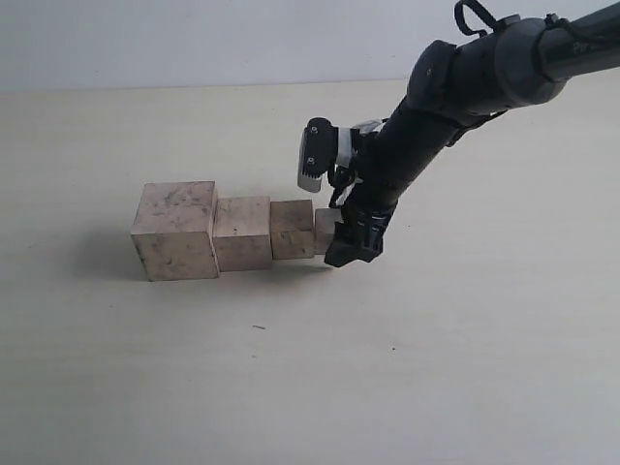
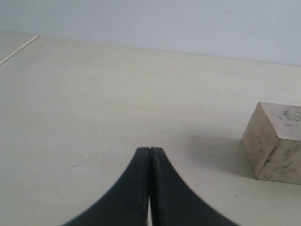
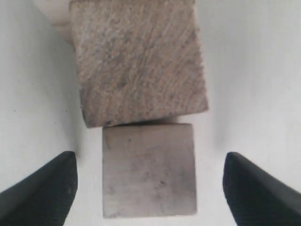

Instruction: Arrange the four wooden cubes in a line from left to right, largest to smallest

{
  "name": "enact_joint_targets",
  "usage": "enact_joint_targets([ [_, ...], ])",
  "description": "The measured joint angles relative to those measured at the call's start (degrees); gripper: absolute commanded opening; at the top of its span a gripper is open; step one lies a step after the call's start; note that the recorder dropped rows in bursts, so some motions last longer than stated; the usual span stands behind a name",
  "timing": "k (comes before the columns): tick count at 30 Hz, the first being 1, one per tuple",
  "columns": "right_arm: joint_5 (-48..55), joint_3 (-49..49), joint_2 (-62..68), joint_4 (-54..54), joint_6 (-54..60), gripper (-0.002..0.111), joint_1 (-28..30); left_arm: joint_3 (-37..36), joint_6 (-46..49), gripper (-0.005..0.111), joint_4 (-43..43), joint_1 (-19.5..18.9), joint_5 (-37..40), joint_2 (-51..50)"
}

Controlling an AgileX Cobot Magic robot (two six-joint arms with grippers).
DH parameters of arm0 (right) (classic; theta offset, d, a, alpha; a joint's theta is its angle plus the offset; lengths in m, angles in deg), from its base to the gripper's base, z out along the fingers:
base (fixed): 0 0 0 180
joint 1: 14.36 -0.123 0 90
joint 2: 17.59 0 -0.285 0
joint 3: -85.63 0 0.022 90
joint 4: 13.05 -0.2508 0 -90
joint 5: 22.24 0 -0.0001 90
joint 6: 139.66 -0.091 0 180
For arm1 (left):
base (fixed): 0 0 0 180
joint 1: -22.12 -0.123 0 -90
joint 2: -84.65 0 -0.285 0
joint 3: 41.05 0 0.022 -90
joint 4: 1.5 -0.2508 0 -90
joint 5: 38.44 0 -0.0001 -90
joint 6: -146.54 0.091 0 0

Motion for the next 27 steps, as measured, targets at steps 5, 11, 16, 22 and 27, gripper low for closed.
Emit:
enact_joint_targets([
  [5, 0.0, 0.0, -4.2, 11.9, -8.9, 0.076, 0.0, 0.0, 0.0, 0.0, 0.0, 0.0, 0.0, 0.0],
  [11, -2.1, 0.0, -4.6, 21.5, -18.3, 0.071, 0.0, 0.0, 0.0, 0.0, 0.0, 0.0, 0.0, 0.0],
  [16, -4.4, 0.0, -3.9, 20.6, -18.5, 0.071, 0.0, 0.0, 0.0, 0.0, 0.0, 0.0, 0.0, 0.0],
  [22, -5.5, 0.0, -1.8, 20.5, -18.9, 0.068, 0.0, 0.0, 0.0, 0.0, 0.0, 0.0, 0.0, 0.0],
  [27, -6.8, 0.0, -1.8, 18.2, -19.2, 0.068, 0.0, 0.0, 0.0, 0.0, 0.0, 0.0, 0.0, 0.0],
])
